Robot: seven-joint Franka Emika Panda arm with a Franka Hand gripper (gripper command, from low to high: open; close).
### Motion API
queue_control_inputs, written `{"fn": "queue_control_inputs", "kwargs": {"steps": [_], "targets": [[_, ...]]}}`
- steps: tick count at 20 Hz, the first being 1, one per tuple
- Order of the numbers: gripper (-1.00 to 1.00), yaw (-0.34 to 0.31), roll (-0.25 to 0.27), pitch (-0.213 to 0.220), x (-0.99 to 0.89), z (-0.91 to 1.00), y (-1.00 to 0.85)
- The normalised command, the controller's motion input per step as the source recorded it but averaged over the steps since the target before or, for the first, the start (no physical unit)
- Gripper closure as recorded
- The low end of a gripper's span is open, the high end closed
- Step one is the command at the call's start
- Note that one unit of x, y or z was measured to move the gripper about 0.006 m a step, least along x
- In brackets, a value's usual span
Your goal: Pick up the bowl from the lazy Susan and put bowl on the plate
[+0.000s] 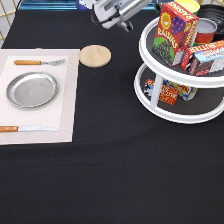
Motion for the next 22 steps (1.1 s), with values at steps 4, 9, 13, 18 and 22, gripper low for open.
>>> {"fn": "queue_control_inputs", "kwargs": {"steps": [4, 9, 13, 18, 22], "targets": [[-1.00, -0.038, 0.041, 0.098, 0.10, -0.15, -0.11], [-1.00, -0.010, 0.033, 0.124, 0.01, -0.14, -0.04], [-1.00, -0.010, 0.010, 0.127, 0.05, -0.02, 0.13], [-1.00, -0.035, 0.006, 0.123, 0.12, -0.04, 0.09], [-1.00, -0.074, -0.002, 0.076, 0.47, 0.00, -0.01]]}}
